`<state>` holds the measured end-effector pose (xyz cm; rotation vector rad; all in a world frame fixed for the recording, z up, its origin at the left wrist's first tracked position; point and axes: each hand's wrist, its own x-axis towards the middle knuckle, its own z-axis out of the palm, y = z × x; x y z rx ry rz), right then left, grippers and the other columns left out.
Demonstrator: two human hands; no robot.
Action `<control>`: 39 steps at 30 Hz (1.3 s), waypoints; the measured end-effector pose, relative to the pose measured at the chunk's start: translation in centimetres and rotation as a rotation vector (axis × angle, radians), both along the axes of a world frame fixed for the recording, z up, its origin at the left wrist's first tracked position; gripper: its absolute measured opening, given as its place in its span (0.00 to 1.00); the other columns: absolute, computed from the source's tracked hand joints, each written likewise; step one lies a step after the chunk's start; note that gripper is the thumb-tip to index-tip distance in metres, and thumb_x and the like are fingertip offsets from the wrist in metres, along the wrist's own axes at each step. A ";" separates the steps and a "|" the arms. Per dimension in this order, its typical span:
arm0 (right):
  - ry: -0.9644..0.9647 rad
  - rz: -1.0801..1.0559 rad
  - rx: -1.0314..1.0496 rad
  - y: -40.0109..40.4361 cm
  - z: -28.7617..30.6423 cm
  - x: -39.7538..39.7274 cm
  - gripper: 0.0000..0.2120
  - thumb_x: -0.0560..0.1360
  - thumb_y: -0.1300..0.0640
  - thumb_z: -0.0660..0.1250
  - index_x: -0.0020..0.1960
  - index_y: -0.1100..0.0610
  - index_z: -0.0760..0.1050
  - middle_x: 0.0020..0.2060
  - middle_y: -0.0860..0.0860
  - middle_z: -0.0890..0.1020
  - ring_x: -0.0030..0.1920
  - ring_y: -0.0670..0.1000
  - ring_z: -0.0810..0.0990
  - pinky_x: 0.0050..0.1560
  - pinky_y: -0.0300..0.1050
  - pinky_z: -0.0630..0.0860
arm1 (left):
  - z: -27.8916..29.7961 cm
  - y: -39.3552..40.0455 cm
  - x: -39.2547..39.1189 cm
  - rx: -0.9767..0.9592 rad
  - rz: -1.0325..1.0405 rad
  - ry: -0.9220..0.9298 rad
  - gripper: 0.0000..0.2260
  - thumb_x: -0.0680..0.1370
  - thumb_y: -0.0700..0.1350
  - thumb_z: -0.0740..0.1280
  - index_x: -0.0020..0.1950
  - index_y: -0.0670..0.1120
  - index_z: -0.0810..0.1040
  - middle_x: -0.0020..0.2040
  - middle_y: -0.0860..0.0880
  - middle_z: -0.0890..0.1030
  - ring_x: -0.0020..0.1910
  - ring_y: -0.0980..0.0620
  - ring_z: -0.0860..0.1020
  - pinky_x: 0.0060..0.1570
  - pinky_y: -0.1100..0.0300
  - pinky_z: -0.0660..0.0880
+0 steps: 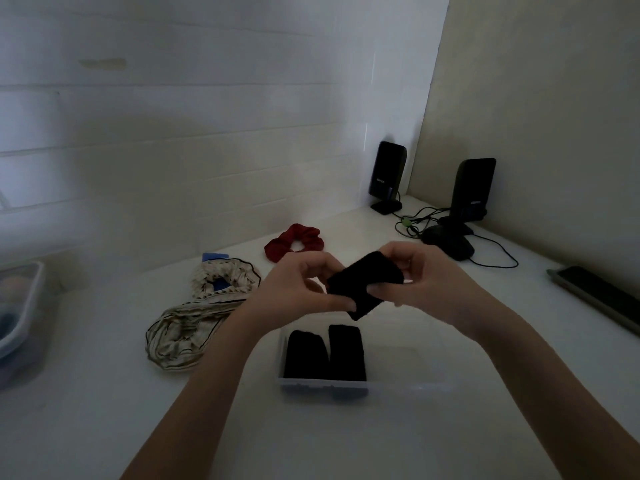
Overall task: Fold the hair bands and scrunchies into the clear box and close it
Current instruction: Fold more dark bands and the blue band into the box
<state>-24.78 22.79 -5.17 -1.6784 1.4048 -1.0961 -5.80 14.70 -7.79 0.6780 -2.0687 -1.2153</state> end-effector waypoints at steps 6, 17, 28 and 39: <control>0.435 -0.020 0.041 2.7 -0.8 -1.4 0.11 0.65 0.61 0.76 0.40 0.47 0.78 0.37 0.41 0.81 0.38 0.42 0.78 0.36 0.39 0.76 | 0.1 0.4 -0.2 -0.100 -0.130 -0.267 0.14 0.66 0.41 0.77 0.49 0.51 0.82 0.45 0.58 0.83 0.43 0.60 0.80 0.44 0.66 0.77; 1.083 0.295 -0.124 1.7 -1.6 0.1 0.09 0.71 0.54 0.67 0.47 0.53 0.68 0.42 0.42 0.66 0.39 0.44 0.65 0.35 0.40 0.61 | -0.4 1.1 -0.8 -0.404 -0.171 -0.569 0.05 0.67 0.47 0.76 0.42 0.53 0.85 0.39 0.58 0.81 0.45 0.62 0.72 0.51 0.64 0.70; 0.973 0.471 0.287 0.6 -1.2 -0.7 0.11 0.74 0.60 0.66 0.55 0.53 0.73 0.47 0.46 0.77 0.46 0.47 0.77 0.41 0.31 0.73 | -0.5 1.3 -1.0 -0.357 -0.167 -0.599 0.06 0.66 0.47 0.76 0.41 0.55 0.83 0.38 0.60 0.72 0.47 0.60 0.67 0.49 0.61 0.69; 0.937 0.227 0.235 1.5 -2.2 0.0 0.16 0.72 0.58 0.70 0.60 0.54 0.75 0.54 0.49 0.77 0.50 0.47 0.80 0.47 0.34 0.76 | -0.8 1.4 -1.3 -0.370 -0.167 -0.637 0.07 0.66 0.49 0.75 0.39 0.57 0.80 0.44 0.53 0.73 0.51 0.55 0.67 0.57 0.53 0.68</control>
